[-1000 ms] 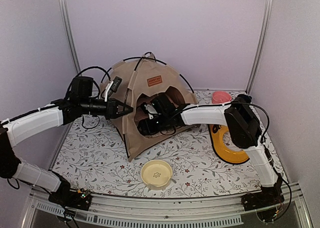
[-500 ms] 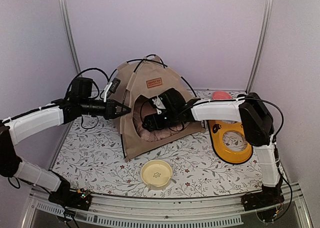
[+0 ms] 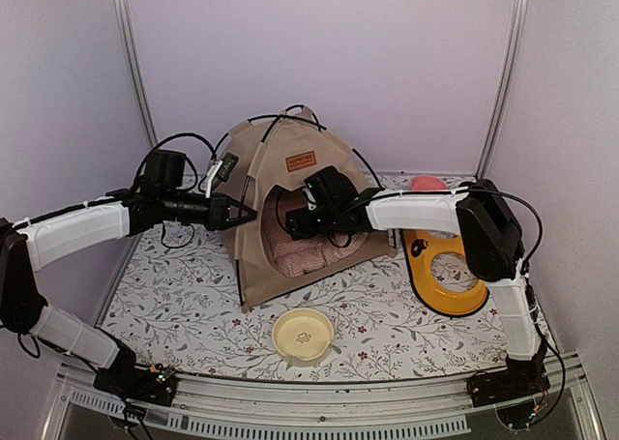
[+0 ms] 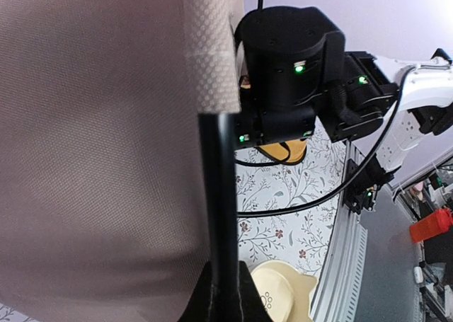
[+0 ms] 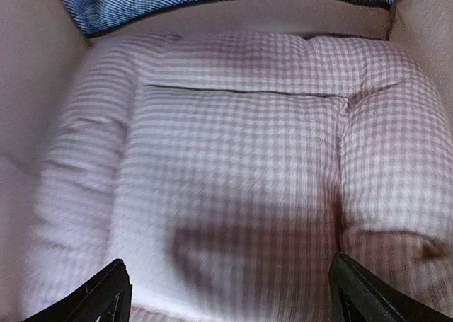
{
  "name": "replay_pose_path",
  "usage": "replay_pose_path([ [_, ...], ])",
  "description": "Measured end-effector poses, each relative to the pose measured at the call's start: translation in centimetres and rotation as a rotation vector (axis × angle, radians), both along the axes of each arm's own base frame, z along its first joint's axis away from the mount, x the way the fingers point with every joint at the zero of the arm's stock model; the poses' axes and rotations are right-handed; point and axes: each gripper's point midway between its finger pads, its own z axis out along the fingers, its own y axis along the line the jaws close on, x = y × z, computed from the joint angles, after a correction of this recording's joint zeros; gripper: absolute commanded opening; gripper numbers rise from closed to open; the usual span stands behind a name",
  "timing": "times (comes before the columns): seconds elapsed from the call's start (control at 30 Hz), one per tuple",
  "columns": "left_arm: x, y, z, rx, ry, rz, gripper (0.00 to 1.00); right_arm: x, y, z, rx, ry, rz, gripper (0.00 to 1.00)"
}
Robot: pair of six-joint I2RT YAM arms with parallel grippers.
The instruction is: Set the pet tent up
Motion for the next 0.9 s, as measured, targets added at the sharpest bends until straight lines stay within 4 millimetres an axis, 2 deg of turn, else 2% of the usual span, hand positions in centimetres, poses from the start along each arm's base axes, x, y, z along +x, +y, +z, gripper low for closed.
replay_pose_path([
  [0.13,0.0,0.0,0.0,-0.001,0.001,-0.003,0.00,1.2,0.4,-2.9,-0.040,0.023,-0.018,0.98],
  [0.23,0.0,-0.1,0.0,-0.002,0.002,-0.004,0.00,1.3,0.3,-5.6,-0.070,0.055,-0.021,0.83],
  [0.3,0.0,-0.1,0.0,-0.003,0.001,-0.006,0.00,1.3,0.4,-7.0,-0.081,0.068,-0.022,0.61],
  [0.4,-0.1,-0.1,0.1,-0.004,0.001,-0.008,0.00,1.8,0.7,-6.9,-0.074,0.059,-0.033,0.20],
  [0.47,-0.1,-0.1,0.1,-0.005,0.002,-0.010,0.00,2.0,0.8,-6.4,-0.071,0.045,-0.038,0.03],
  [0.5,-0.1,-0.1,0.1,-0.004,0.000,-0.011,0.00,2.2,0.8,-6.2,-0.070,0.037,-0.040,0.00],
  [0.73,-0.3,-0.1,0.0,0.000,-0.001,-0.022,0.00,3.1,0.8,-5.0,-0.108,-0.053,-0.034,0.00],
  [0.9,-0.5,-0.2,-0.1,0.000,0.000,-0.031,0.00,4.2,0.7,-3.1,-0.143,-0.157,-0.021,0.00],
])
